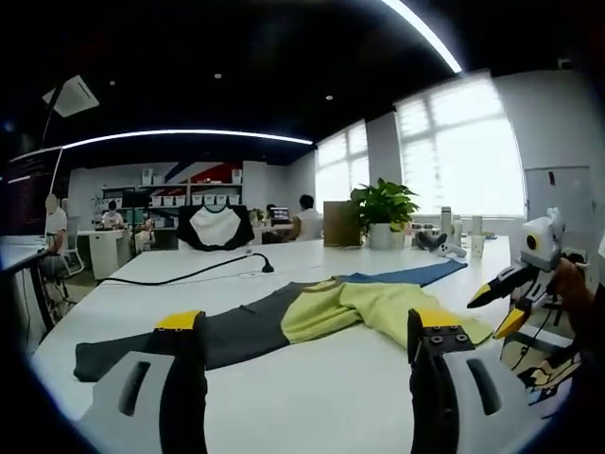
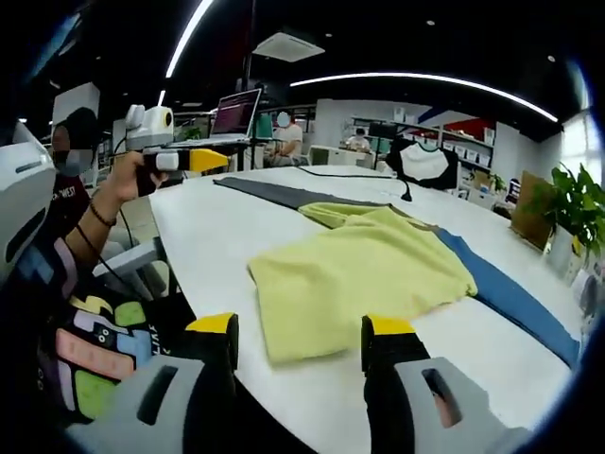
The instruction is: Fold the garment on the visible template until the final outline fits inside the template.
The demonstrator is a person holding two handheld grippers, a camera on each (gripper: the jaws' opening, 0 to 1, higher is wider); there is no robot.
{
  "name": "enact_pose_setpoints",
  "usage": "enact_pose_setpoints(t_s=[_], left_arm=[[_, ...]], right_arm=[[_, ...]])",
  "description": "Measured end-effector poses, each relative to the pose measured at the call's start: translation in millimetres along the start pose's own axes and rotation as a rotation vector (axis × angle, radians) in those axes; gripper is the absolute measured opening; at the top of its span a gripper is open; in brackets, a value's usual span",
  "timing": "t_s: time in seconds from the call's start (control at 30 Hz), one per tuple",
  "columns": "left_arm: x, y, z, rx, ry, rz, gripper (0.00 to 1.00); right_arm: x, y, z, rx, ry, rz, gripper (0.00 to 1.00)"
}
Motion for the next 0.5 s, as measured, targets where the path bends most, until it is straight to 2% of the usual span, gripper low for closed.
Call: enact_pose_setpoints(t_s=[0.03, 0.07, 0.1, 0.13, 0.17, 0.2, 0.3, 0.4, 0.47, 0.5], left_arm=[[0.4, 0, -0.2, -0.002, 0.000, -0.002, 0.92], [0.6, 1, -0.8, -0.006, 0.000, -0.004, 0.91], [0.7, 1, -1.1, -0.009, 0.000, -0.004, 0.91], [0.7, 0, -1.6, -0.014, 0.000, -0.005, 0.89], [0.5, -1, -0.7, -0.010, 0.002, -0.003, 0.88], [-0.5, -2, 2.0, 0.003, 0.006, 0.003, 0.87], [-1.2, -4, 4.4, 0.009, 0.004, 0.005, 0.87], [0.3, -4, 5.5, 0.003, 0.008, 0.004, 0.87], [2.3, -5, 6.8, -0.003, 0.019, -0.003, 0.87], [3.0, -5, 6.5, -0.007, 0.023, -0.006, 0.87]], right_arm=[[-2, 1, 0.5, 0.012, 0.011, 0.029, 0.45], [-2, 1, 3.4, 0.042, 0.074, 0.044, 0.41], [-3, 2, 3.8, 0.045, 0.082, 0.053, 0.37], [-3, 2, 1.5, 0.029, 0.060, 0.054, 0.29], [-5, 4, -2.2, 0.004, 0.040, 0.054, 0.26], [-5, 5, -5.9, -0.018, 0.013, 0.042, 0.27], [-7, 7, -8.1, -0.030, -0.004, 0.048, 0.28], [-4, 7, -7.9, -0.020, 0.009, 0.057, 0.23], [1, 6, -10.2, -0.037, 0.044, 0.049, 0.22], [4, 5, -12.0, -0.052, -0.003, 0.020, 0.22]])
Point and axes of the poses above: the point that each gripper's makers call its tool centre point, and the gripper's own axes: y roughly forward along the fingers, x roughly to its right, z roughly out of its top, the point moved 4 cm from there along -y, roughly backward along the fingers, and after that the axes turned 3 degrees about x, right-handed, at the moved point
